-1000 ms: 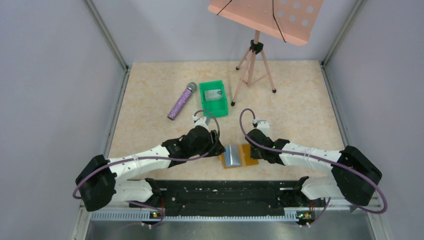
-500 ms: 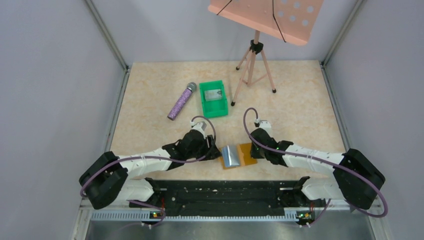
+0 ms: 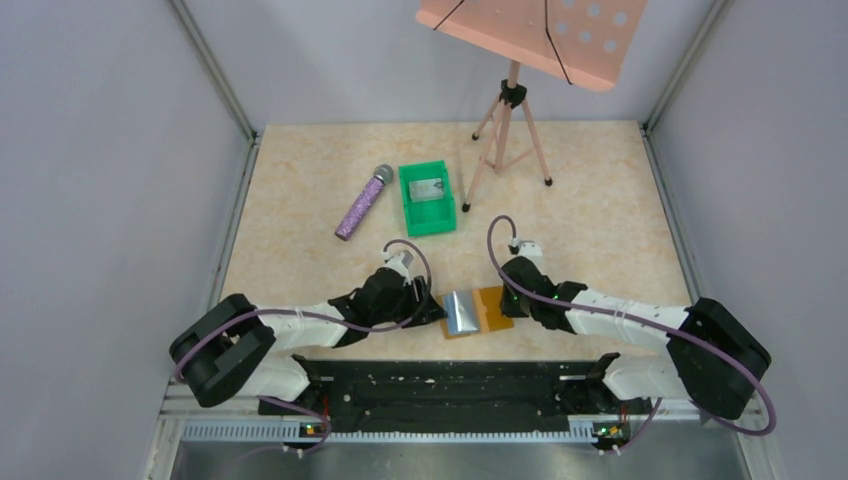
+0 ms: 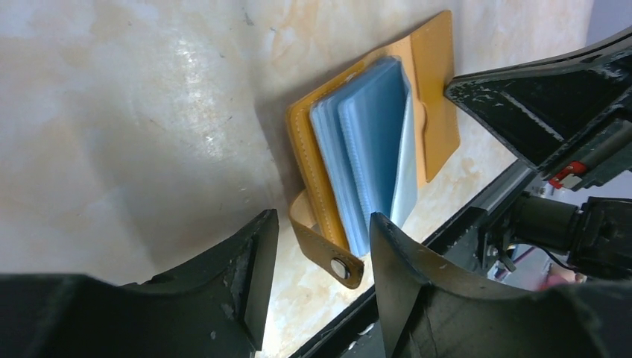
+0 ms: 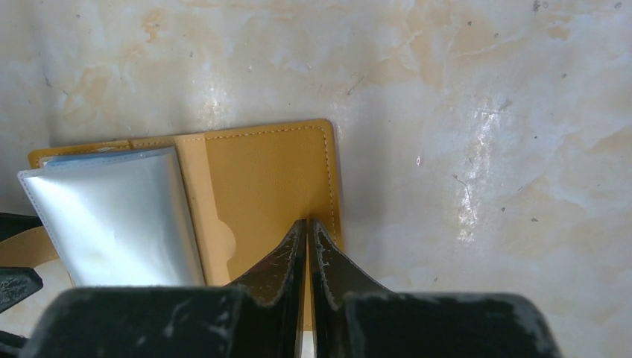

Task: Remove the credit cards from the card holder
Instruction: Remove the credit card from the card holder.

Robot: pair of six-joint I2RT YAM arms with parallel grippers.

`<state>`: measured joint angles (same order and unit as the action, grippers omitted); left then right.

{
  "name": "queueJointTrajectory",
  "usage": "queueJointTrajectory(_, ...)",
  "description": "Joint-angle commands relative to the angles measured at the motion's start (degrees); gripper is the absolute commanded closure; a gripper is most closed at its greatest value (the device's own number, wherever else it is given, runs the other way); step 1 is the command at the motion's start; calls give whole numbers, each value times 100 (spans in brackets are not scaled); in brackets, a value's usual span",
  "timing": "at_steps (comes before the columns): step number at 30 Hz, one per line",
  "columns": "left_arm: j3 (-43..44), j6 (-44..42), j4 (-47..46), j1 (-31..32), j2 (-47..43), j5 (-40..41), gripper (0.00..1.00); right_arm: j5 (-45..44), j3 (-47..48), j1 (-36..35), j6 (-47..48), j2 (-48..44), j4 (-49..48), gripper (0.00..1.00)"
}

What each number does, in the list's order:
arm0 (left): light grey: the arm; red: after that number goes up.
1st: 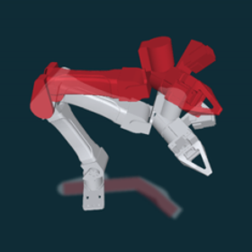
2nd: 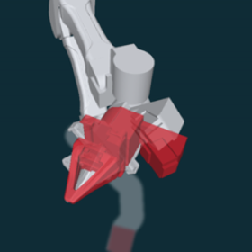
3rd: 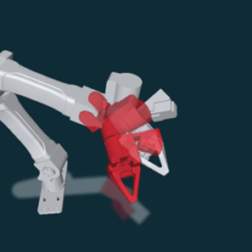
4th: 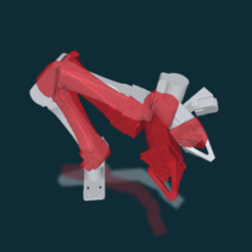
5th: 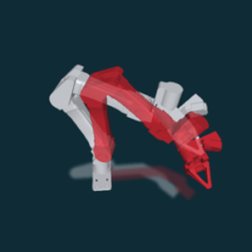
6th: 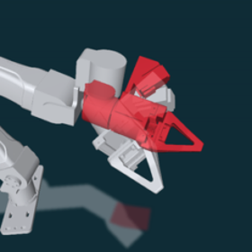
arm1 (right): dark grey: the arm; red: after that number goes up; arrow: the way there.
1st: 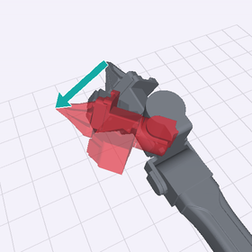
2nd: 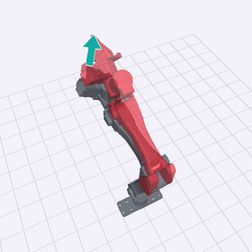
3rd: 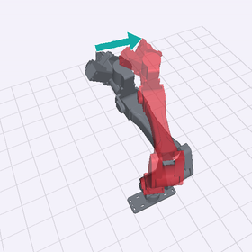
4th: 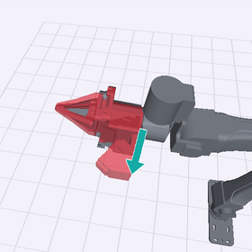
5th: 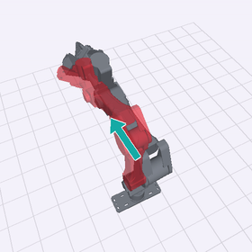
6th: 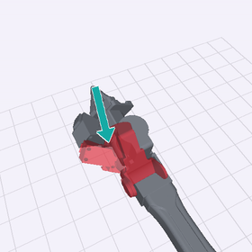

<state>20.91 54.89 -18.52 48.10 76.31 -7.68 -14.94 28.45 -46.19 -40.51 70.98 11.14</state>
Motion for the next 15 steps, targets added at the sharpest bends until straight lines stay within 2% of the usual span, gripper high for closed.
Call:
queueJointTrajectory(1,-96,119,-783,-20,61,-120,47,132,-138,43,-3,-80,16,96)
queueJointTrajectory(10,-167,349,-1447,-15,437,-367,52,197,-149,42,-20,-40,-59,96)
queueJointTrajectory(12,-257,517,-1864,-11,549,-473,53,214,-155,44,-20,-46,-76,96)
queueJointTrajectory(15,-240,592,-2077,-11,667,-598,63,291,-159,45,-27,-108,-101,96)
